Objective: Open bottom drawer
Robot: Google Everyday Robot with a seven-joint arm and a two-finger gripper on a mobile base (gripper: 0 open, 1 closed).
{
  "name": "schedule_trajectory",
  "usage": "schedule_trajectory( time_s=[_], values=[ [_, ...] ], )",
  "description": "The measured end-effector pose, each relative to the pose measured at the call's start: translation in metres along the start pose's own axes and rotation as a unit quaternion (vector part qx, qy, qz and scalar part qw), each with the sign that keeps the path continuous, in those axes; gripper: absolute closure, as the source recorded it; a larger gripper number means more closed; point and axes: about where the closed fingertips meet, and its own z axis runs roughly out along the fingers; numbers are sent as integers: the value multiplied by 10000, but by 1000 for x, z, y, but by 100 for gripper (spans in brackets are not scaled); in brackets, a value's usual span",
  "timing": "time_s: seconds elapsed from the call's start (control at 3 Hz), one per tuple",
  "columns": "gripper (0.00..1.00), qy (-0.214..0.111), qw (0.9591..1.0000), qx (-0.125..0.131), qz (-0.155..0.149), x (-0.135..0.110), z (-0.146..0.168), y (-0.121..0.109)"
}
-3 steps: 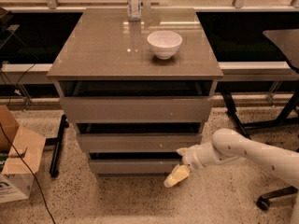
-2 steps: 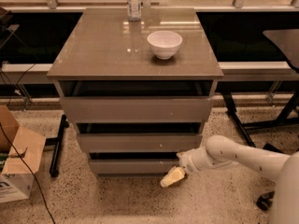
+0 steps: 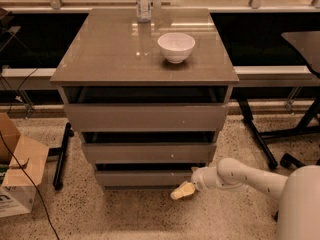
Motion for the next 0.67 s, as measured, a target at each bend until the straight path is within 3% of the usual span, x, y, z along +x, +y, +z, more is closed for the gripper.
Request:
schedule_trajectory(
  time_s=[0.67],
  values=[
    [0,-100,9996,268,-67,13,43,-52]
  ],
)
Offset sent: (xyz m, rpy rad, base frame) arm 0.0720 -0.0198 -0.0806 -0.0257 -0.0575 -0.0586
